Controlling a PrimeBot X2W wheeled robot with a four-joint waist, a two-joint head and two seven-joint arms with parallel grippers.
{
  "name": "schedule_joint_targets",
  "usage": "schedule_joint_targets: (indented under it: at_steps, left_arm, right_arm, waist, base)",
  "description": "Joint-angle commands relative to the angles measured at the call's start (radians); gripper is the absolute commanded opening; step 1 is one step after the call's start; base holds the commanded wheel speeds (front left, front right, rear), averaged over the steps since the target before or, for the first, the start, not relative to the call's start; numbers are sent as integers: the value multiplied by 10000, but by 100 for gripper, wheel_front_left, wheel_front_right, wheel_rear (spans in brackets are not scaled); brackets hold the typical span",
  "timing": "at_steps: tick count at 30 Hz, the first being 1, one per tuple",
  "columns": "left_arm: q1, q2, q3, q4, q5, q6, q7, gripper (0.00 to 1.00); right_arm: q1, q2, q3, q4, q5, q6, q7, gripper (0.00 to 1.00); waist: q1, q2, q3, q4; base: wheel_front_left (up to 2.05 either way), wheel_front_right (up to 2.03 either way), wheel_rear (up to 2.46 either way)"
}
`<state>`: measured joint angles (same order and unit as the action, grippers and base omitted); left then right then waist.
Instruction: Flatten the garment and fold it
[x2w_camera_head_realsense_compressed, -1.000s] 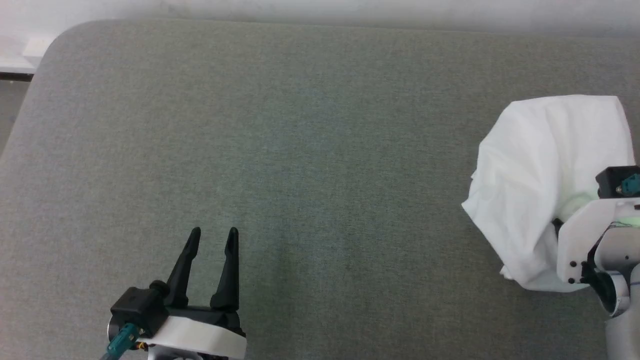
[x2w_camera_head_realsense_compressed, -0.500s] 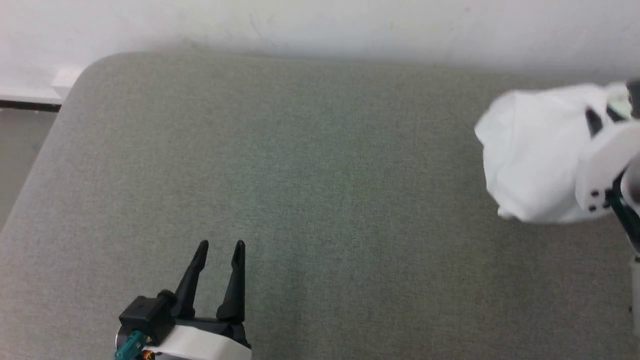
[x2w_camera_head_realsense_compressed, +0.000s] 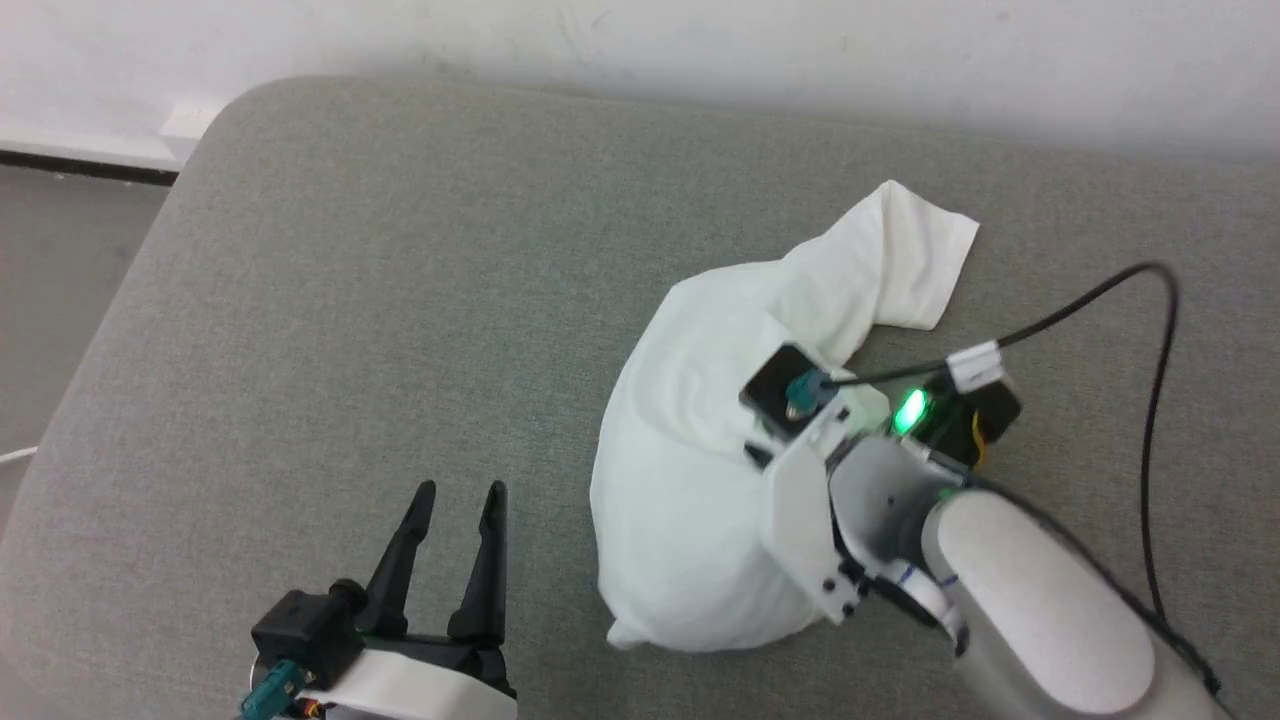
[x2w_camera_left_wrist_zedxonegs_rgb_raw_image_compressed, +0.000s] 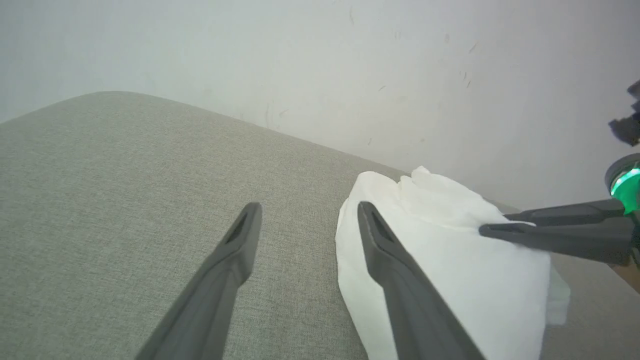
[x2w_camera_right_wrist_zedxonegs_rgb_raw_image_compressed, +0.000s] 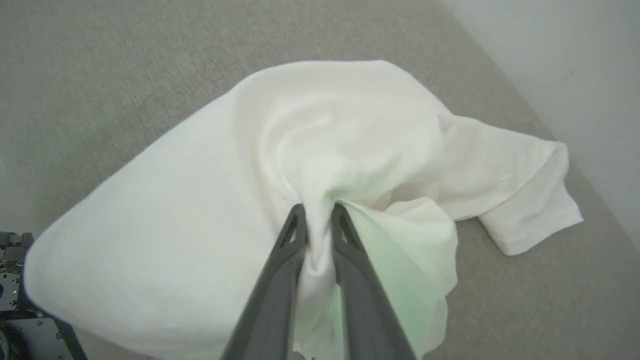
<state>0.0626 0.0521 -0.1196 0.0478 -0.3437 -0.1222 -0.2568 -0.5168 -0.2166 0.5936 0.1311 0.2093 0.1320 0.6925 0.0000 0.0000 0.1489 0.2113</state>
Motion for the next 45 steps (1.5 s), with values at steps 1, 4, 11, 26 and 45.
schedule_joint_targets:
  at_steps: [1,4,11,26,45]
  left_arm:
    - [-161,-17,4,24,-37,10,-49,100]
    - [-217,-17,29,51,-43,7,-49,100]
    - [-197,-18,104,86,8,6,-49,100]
    - [49,-18,311,-226,164,4,-49,100]
    - [629,-18,931,-1408,684,-18,-49,100]
  right_arm:
    - [350,-17,298,280,451,-13,-38,0]
    - [873,44,210,557,1350,-13,307,91]
    - [1112,137,-1722,-33,1868,-13,46,100]
    - [3653,1013,-6336,-3868,309,-13,-1969,100]
    - [6240,1662,-7157,-1806,-45,-13,-8053,100]
  waist:
    - [0,0,231,153]
    - [0,0,279,110]
    - [0,0,104,-373]
    - [0,0,-263,-1221]
    - [0,0,-245,-1303]
  base:
    - [0,0,0]
    - [0,0,0]
    - [0,0,0]
    - [0,0,0]
    - [0,0,0]
